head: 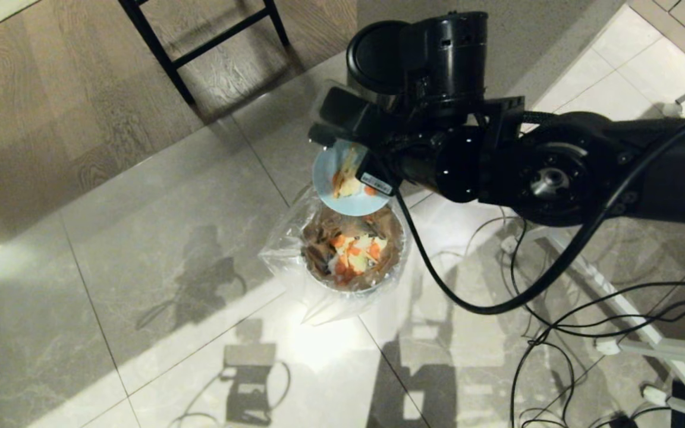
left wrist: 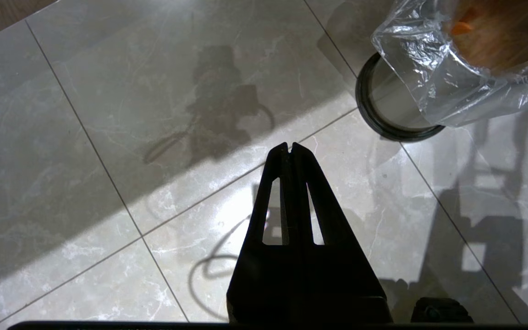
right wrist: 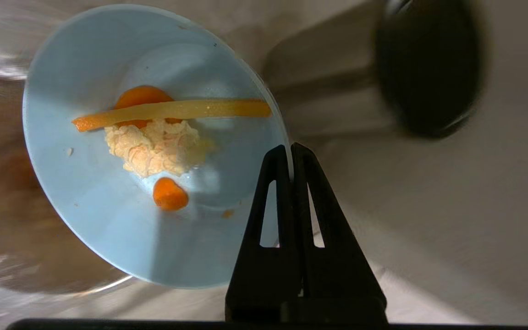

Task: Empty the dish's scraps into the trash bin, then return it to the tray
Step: Pour the leftover food from the bowl into the trash can

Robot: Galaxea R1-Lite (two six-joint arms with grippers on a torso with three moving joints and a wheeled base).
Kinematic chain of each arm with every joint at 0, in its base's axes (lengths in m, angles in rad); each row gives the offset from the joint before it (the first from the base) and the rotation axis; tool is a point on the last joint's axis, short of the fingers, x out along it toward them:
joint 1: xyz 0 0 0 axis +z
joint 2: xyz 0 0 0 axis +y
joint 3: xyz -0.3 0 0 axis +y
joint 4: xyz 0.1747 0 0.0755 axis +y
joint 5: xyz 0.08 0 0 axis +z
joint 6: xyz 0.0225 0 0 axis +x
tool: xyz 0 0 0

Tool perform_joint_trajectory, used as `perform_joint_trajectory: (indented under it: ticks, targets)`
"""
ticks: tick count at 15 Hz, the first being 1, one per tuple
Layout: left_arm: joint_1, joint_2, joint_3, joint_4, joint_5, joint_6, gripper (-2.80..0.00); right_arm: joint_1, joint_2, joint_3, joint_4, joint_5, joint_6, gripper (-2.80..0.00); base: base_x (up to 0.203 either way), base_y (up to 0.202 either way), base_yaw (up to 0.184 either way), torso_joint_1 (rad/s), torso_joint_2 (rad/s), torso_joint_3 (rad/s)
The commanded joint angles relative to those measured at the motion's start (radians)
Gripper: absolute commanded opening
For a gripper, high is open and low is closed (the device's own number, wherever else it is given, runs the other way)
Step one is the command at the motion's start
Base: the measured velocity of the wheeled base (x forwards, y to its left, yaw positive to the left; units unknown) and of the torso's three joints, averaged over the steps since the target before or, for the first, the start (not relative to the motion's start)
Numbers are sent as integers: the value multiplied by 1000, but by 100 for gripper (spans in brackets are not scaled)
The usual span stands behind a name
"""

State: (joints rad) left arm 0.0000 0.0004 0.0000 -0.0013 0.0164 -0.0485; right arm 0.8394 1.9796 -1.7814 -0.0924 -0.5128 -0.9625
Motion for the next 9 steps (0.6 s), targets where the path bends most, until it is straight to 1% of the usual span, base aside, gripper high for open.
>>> perform_joint_trajectory:
  ticks: [1, 3, 5, 6, 9]
  targets:
    - [0, 1, 0, 0, 0, -1, -280, 2, 0, 27, -99, -1, -109, -280, 0, 0, 0, 0, 0, 0]
    - [0, 1, 0, 0, 0, -1, -280, 13, 8, 66, -215, 2, -199, -280, 0, 0, 0, 0, 0, 0]
    - [0, 1, 0, 0, 0, -1, -280, 27, 18, 105, -325, 16, -260, -280, 0, 0, 0, 0, 0, 0]
    - [0, 1, 0, 0, 0, -1, -280, 32, 22, 129, -376, 31, -283, -280, 0, 0, 0, 0, 0, 0]
    - [0, 1, 0, 0, 0, -1, -280, 50, 24, 208, -464, 46, -322, -280, 0, 0, 0, 0, 0, 0]
